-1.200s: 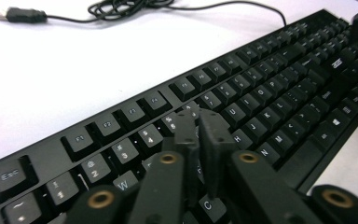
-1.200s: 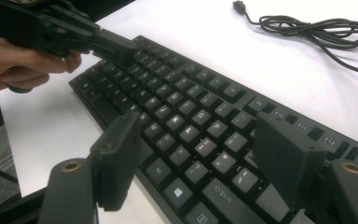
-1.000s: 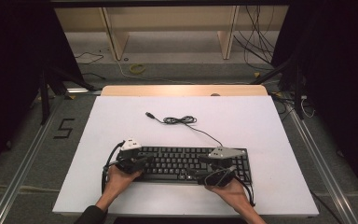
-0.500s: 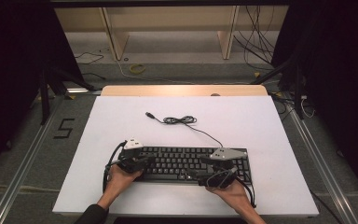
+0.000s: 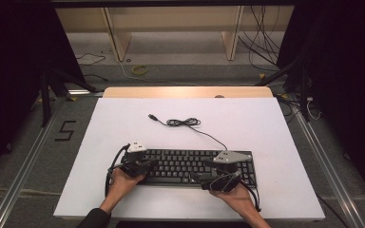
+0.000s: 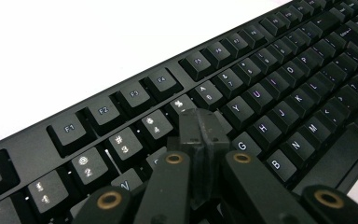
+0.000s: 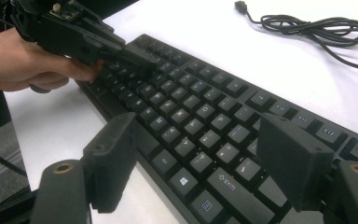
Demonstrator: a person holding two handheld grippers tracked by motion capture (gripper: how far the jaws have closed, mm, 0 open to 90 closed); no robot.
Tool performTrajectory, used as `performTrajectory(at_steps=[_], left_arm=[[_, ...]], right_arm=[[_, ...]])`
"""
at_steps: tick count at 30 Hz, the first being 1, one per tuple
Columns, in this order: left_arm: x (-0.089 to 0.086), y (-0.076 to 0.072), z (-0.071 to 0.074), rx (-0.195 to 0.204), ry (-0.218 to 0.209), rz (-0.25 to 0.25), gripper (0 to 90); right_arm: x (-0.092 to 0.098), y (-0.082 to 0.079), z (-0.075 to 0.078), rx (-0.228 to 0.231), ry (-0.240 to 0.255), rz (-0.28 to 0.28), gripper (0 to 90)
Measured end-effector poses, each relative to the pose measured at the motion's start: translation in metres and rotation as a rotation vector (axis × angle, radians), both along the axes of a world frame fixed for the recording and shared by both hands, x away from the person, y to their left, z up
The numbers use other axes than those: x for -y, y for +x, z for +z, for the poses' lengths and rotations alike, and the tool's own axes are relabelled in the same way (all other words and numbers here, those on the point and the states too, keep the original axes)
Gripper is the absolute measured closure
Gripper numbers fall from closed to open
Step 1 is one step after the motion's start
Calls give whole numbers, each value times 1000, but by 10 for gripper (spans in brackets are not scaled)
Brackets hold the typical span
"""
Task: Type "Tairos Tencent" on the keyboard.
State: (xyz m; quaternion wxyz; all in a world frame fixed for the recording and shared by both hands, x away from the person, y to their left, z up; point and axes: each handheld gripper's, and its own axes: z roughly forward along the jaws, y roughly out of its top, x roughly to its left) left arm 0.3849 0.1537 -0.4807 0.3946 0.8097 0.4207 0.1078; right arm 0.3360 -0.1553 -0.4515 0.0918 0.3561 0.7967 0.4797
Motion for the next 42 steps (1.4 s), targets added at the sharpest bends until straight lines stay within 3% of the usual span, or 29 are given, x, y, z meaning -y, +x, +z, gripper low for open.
performTrajectory(at_steps=[13,20,27,42], left_arm=[[-5,-5,9,17,-53,9,800],[-14,-8,16,31,-92,15,696],[-25,-11,21,35,-156,26,567],[-29,-21,23,55,-196,9,373]], right_arm=[[1,3,-2,-5,-3,-8,300],[0,5,-1,-2,0,-13,301],[-2,10,-1,0,-4,-14,307],[-14,23,-2,-3,-12,-17,337]])
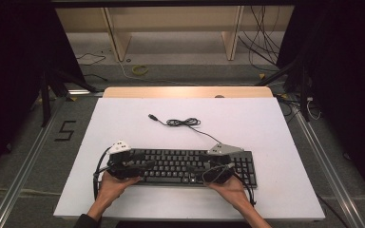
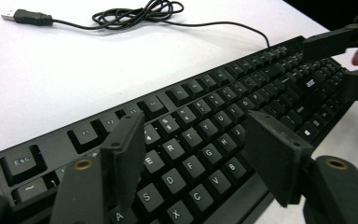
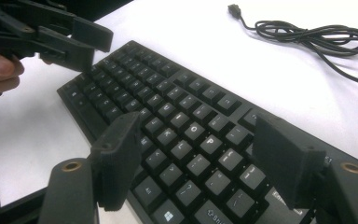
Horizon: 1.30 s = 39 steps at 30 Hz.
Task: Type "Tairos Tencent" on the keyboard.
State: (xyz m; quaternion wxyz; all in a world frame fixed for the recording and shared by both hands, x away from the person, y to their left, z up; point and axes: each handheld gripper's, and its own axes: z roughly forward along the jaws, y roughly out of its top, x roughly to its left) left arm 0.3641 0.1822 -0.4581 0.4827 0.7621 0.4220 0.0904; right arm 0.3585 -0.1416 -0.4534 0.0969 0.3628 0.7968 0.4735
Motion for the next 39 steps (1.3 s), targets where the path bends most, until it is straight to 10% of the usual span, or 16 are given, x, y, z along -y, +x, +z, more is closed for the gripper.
performTrajectory(at_steps=[17,39], left_arm=[[-10,-13,1,43,-49,17,315],[-12,-25,-2,63,-53,7,286]], right_arm=[[-7,11,0,3,-7,-4,395],[-30,27,-6,-35,-68,4,732]])
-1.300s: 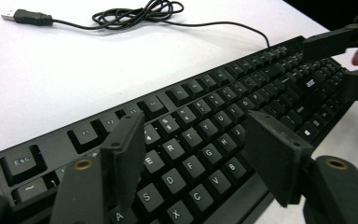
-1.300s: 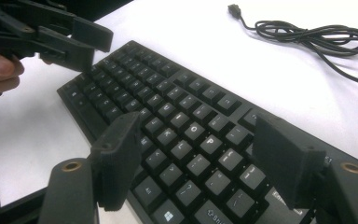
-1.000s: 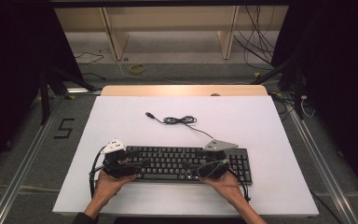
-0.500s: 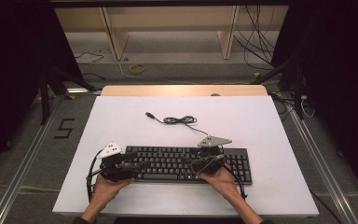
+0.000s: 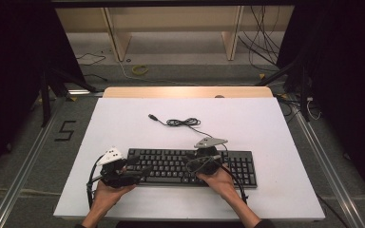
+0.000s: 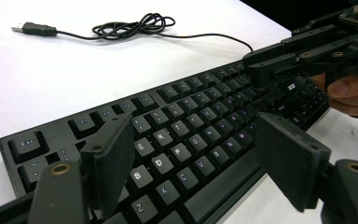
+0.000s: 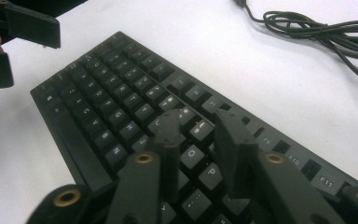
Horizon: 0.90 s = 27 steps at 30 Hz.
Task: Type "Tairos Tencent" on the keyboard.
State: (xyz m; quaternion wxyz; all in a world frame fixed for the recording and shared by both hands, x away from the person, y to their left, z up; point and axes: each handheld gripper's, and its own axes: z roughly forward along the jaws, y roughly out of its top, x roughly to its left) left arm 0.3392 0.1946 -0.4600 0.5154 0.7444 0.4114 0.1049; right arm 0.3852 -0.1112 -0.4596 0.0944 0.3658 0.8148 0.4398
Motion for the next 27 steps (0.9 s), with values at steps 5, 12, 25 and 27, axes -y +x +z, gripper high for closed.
performTrajectory(at_steps=[5,12,25,27], left_arm=[[-1,-3,0,6,-4,0,287],[-1,-6,0,7,-6,-2,290],[-2,-10,-1,12,-6,0,289],[-2,-10,-1,12,-8,1,288]], right_arm=[[-3,2,-2,-5,-14,1,808],[-6,4,-6,-31,-28,5,885],[-13,7,-11,-46,-57,2,900],[-14,7,-12,-47,-59,0,900]])
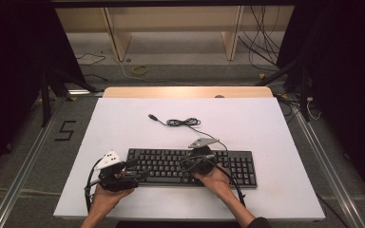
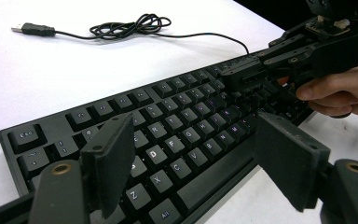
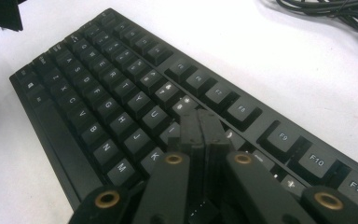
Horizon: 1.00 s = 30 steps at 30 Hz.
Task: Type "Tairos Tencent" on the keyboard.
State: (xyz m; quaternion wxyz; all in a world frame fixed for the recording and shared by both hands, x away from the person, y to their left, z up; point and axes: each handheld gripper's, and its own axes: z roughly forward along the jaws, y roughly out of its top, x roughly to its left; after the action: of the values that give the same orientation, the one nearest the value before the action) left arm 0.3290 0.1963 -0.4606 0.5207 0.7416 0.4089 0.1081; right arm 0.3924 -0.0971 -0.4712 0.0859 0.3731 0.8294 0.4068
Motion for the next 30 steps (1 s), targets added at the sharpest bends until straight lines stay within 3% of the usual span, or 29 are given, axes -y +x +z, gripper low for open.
performTrajectory(at_steps=[20,26,30], left_arm=[[-1,0,-1,-3,8,1,289],[-1,2,-3,-2,18,-1,289],[-2,5,-5,0,23,9,291]], right_arm=[[-6,-1,-8,-6,-47,-4,900],[-5,0,-7,-14,-37,-10,900],[-2,0,-3,-16,11,-15,856]])
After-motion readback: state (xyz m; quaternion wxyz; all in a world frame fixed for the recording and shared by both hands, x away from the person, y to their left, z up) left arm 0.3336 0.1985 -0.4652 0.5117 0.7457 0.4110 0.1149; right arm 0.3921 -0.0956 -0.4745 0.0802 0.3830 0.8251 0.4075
